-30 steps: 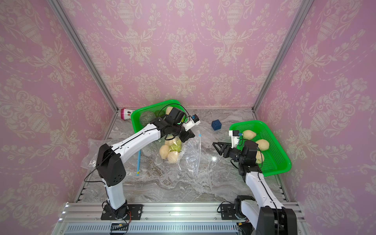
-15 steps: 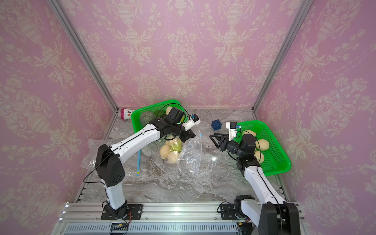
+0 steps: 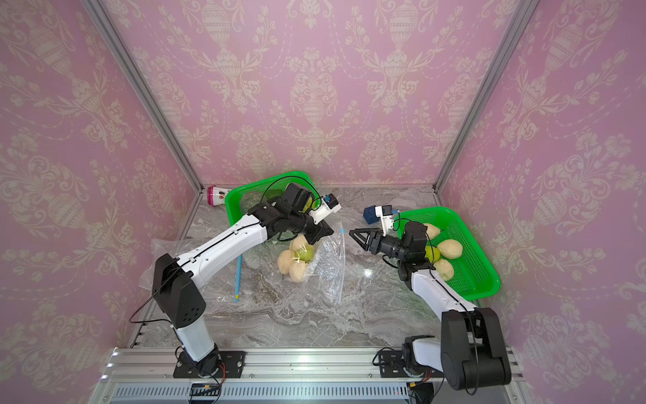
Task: Open the zip-top bag and take out the pear
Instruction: Pick up the zipper food storage bag at the center of the board.
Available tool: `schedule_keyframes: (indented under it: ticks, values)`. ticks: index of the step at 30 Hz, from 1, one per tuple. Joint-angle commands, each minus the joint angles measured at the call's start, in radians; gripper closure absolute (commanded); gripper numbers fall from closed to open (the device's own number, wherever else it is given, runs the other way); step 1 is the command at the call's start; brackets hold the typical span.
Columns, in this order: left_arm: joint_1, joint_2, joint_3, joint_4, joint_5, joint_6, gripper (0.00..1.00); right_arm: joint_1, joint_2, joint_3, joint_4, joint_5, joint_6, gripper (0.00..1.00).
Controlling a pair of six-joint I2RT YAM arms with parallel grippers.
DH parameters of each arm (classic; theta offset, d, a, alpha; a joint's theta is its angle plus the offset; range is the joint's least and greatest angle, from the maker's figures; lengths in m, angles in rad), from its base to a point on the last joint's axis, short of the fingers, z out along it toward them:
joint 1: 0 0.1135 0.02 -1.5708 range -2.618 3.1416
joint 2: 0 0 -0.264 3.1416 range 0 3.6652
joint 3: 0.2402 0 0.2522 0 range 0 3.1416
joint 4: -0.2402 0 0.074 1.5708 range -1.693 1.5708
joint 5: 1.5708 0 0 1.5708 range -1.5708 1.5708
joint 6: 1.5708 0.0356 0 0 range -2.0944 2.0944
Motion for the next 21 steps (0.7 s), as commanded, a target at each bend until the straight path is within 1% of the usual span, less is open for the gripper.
schedule_keyframes:
  ticks: [1,4,7,10,15,19,21]
  values:
    - [-0.001,-0.035,-0.020,-0.001,0.020,0.008,1.00,0.010,0.033,0.007,0.181,-0.083,0.141,0.43]
    - [0.000,-0.040,-0.027,-0.002,0.021,0.009,1.00,0.023,0.059,0.003,0.267,-0.103,0.201,0.41]
    - [0.000,-0.041,-0.029,-0.001,0.019,0.009,1.00,0.041,0.098,0.017,0.285,-0.112,0.234,0.41]
    - [-0.001,-0.045,-0.035,-0.002,0.012,0.016,1.00,0.050,0.125,0.016,0.316,-0.089,0.265,0.42]
    - [0.000,-0.046,-0.040,0.005,0.012,0.015,1.00,0.050,0.143,0.023,0.283,-0.051,0.271,0.44]
    - [-0.001,-0.048,-0.038,0.007,0.004,0.017,1.00,0.050,0.158,0.027,0.262,-0.028,0.281,0.40]
    - [0.000,-0.048,-0.039,0.009,0.007,0.016,1.00,0.053,0.163,0.027,0.287,-0.028,0.301,0.39]
